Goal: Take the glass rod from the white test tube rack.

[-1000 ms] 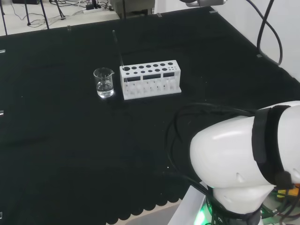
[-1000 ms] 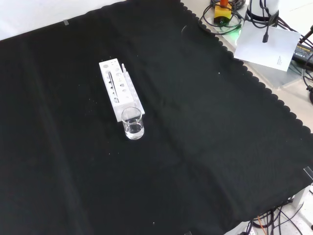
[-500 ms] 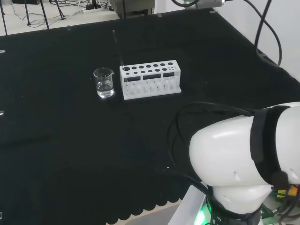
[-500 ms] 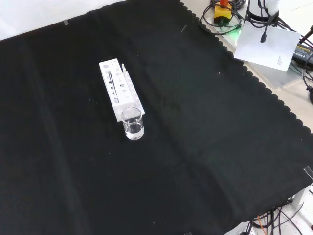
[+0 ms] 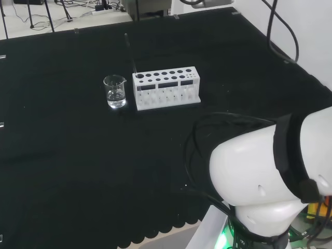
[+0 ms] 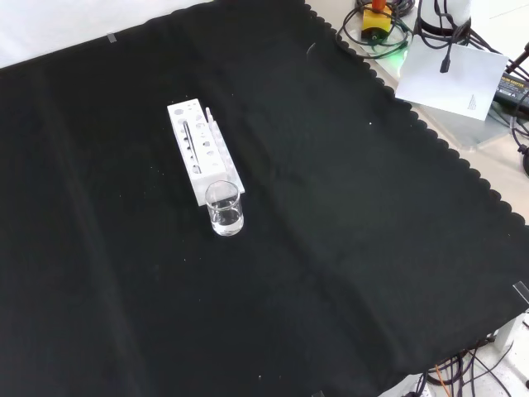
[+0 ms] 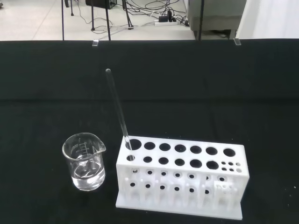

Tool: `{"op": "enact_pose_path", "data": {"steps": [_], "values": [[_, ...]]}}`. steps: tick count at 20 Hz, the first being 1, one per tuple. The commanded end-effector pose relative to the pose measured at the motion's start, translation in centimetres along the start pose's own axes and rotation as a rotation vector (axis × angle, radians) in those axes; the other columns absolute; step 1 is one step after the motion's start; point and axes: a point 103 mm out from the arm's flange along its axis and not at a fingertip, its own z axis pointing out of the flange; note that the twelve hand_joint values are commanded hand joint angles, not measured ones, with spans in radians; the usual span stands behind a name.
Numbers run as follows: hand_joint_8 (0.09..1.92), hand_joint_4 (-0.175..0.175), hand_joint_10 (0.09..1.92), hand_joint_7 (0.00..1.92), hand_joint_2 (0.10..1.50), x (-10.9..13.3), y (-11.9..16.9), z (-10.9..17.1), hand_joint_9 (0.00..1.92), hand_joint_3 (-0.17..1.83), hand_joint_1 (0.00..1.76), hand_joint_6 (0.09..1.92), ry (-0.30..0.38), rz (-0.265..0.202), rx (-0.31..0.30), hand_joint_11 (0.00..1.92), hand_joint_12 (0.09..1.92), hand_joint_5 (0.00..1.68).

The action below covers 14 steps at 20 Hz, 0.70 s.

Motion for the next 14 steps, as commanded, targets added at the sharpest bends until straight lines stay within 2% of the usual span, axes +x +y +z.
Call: {"op": "enact_pose_path", "data": {"steps": [1, 10, 14], "values": [[0.09, -0.175, 0.26, 0.00, 1.29, 0.7, 2.0, 1.0, 0.00, -0.17, 0.58, 0.09, 0.013, -0.026, -0.005, 0.00, 0.54, 0.00], [0.09, -0.175, 0.29, 0.01, 1.29, 2.9, 5.0, 1.4, 0.00, -0.17, 0.58, 0.09, 0.028, -0.066, 0.009, 0.00, 0.56, 0.00], [0.09, -0.175, 0.30, 0.01, 1.29, 3.9, 6.4, 1.9, 0.00, -0.17, 0.57, 0.09, 0.035, -0.070, 0.020, 0.00, 0.57, 0.00]]}}
